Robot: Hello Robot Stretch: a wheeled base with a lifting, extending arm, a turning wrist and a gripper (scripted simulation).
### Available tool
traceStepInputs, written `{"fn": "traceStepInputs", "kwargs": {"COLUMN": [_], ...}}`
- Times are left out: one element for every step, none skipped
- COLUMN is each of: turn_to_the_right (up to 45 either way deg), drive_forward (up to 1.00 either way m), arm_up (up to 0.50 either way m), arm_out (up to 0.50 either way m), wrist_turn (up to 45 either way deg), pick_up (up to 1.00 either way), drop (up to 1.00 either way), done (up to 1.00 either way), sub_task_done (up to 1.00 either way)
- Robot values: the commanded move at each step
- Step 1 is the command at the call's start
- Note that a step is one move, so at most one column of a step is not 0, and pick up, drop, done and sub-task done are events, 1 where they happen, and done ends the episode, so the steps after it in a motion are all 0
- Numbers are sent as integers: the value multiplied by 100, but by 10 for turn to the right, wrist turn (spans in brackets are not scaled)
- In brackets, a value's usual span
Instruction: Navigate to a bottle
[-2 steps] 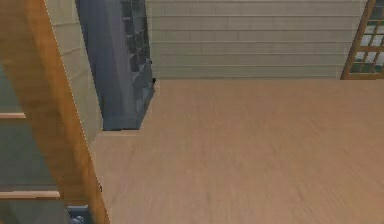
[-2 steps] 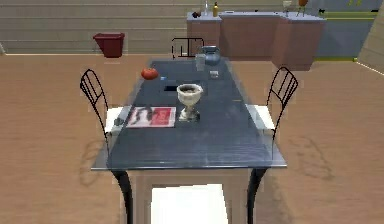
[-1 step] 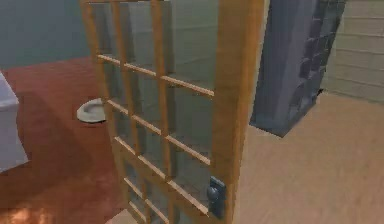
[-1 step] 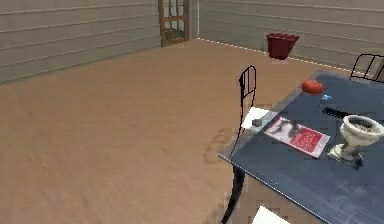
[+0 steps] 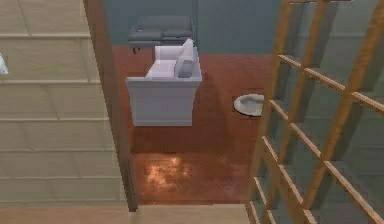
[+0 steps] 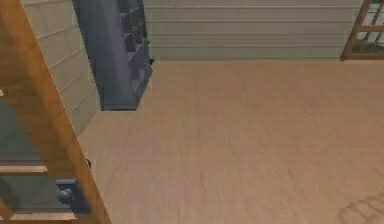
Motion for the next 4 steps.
{"fn": "traceStepInputs", "kwargs": {"turn_to_the_right": [-270,0,-450,-420], "drive_forward": [0,35,0,0], "arm_up": [0,0,0,0], "arm_out": [0,0,0,0], "wrist_turn": [0,0,0,0], "pick_up": [0,0,0,0], "drop": [0,0,0,0], "done": [0,0,0,0], "sub_task_done": [0,0,0,0]}}
